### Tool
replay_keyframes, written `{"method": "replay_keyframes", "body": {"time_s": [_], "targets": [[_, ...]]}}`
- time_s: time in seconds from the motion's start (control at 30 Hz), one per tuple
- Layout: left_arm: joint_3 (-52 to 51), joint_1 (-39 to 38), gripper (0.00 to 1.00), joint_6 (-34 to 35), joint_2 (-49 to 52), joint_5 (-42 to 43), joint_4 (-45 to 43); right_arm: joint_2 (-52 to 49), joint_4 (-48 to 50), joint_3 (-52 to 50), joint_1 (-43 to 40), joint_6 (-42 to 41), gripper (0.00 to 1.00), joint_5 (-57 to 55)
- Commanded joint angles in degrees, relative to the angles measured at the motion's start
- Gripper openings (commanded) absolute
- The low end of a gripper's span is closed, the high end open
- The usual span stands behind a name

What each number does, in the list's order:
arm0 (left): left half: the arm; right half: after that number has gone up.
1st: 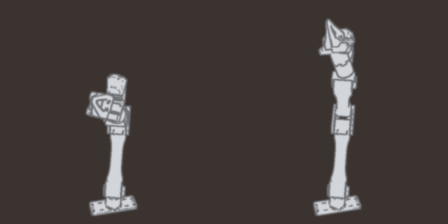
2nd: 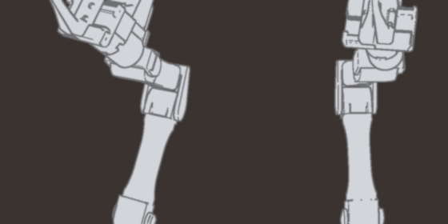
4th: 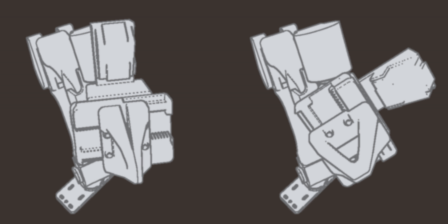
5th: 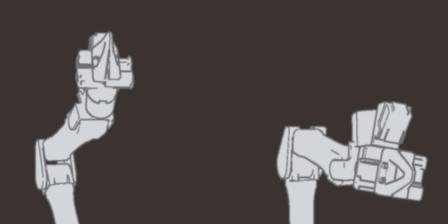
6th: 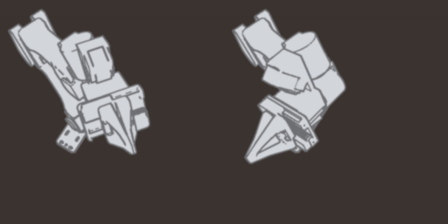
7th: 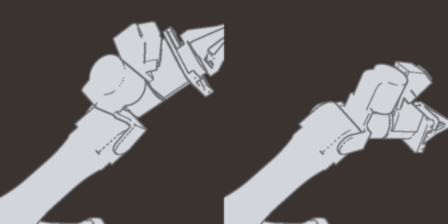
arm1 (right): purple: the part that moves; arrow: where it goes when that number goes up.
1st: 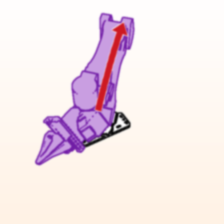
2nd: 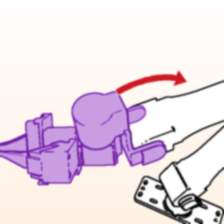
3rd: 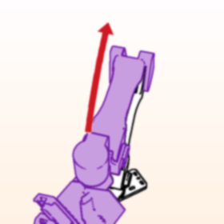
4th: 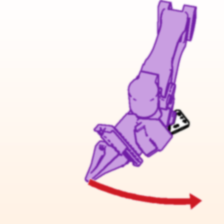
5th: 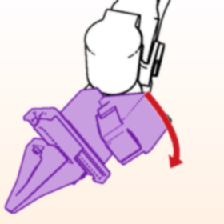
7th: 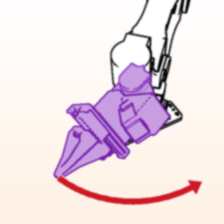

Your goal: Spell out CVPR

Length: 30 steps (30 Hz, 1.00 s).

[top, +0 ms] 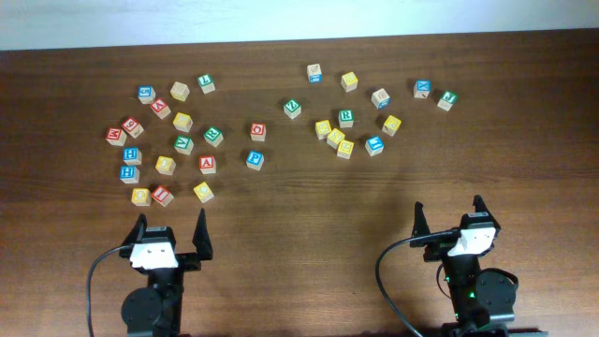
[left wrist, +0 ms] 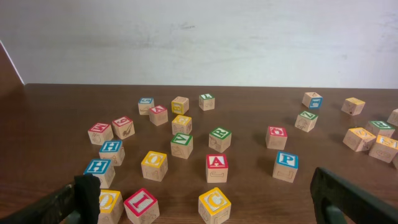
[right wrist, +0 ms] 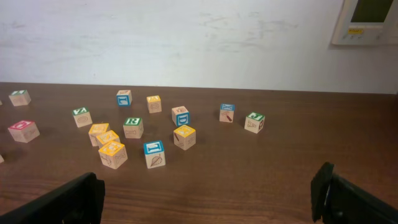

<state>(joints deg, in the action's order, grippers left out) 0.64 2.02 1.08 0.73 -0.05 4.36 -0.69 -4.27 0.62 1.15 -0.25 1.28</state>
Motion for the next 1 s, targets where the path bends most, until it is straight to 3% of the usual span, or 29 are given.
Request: {"method": "replay_keyframes", "body": {"time_s": [0.0,0.63,0.7,0.8,0.9,0.97], "targets": [[-0.17,0.28,0.99,-0.90,-0.39,-0.61,0.39,0.33,-0.31,-0.31,-0.13,-0.63,0.98,-0.68],[-0.11,0.28,0.99,-0.31,-0.39,0.98,0.37,0.33,-0.31,-0.31,-0.13,-0.63,0.98,-0.68],[-0.07,0.22,0.99,6.69,-0.39,15.80,-0.94,0.33,-0.31,-0.31,-0.13,-0.63,0.98,-0.68],[-0.07,0.24,0.99,10.03,-0.39,39.45,-4.52,0.33,-0.31,-0.31,-0.13,-0.61,0.98,-0.68],[-0.07,0.22,0.99,10.05,-0.39,47.93,-9.38,0.33,-0.31,-0.31,-0.13,-0.63,0.98,-0.68],[-0.07,0.22,0.99,12.24,-0.39,53.09,-17.77,0.33,-0.31,-0.31,-0.13,-0.63,0.98,-0.68]]}}
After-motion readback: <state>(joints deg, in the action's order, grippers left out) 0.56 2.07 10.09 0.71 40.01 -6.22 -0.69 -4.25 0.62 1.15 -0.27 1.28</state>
